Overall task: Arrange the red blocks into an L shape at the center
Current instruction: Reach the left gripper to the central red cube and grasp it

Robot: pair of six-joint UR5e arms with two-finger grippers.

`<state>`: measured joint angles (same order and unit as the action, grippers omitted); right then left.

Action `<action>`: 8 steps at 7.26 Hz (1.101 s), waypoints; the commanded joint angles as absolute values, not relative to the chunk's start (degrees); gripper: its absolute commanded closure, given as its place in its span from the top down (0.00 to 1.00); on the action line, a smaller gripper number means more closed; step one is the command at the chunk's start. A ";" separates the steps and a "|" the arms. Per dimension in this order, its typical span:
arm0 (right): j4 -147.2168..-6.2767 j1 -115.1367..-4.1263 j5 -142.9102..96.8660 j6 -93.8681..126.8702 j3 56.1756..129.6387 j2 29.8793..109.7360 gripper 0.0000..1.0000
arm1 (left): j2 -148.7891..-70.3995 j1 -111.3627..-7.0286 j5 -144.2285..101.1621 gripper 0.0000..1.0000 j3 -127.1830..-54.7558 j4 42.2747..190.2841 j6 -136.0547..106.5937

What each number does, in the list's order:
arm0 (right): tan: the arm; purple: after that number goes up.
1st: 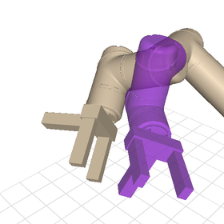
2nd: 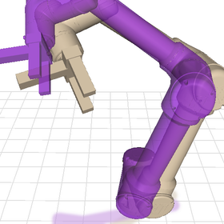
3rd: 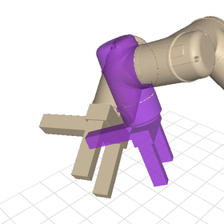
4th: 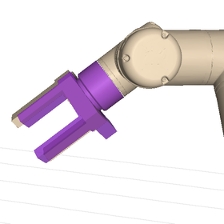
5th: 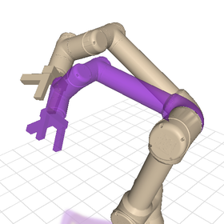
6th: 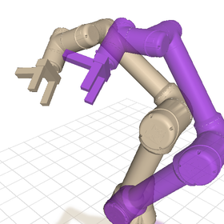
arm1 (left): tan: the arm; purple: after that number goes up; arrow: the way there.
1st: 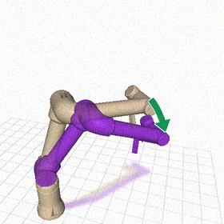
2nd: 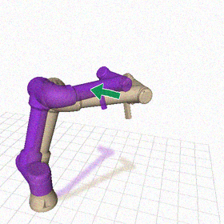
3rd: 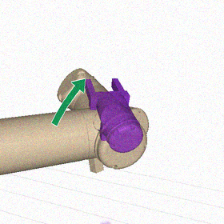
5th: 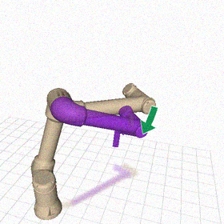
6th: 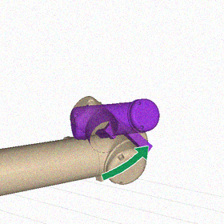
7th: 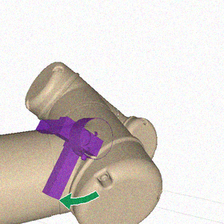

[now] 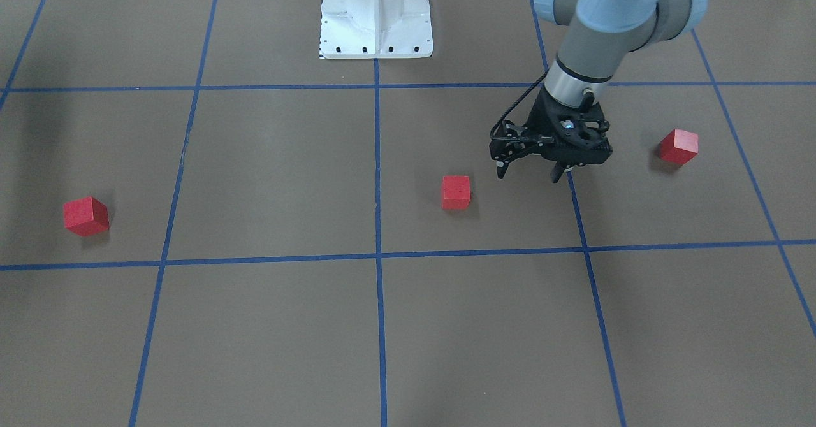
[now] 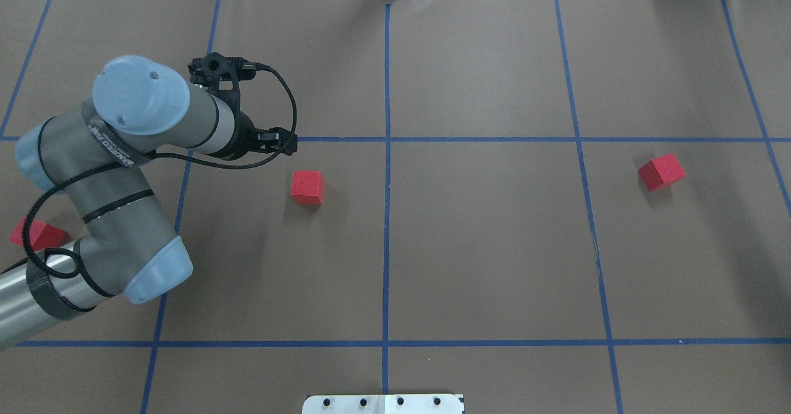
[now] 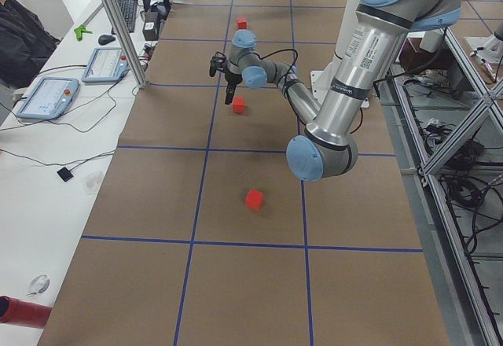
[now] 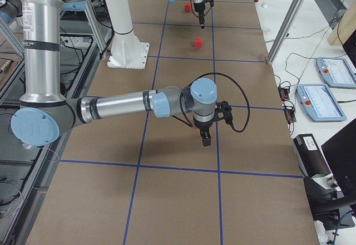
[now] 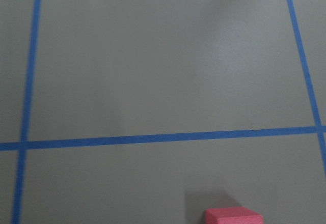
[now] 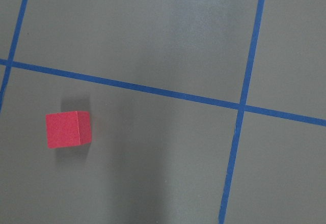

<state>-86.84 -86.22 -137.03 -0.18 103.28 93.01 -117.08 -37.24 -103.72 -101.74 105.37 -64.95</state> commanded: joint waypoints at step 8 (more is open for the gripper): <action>-85.08 -85.87 -137.20 0.00 102.66 93.08 0.99 | -122.43 -31.12 -99.23 1.00 -90.80 107.14 -65.92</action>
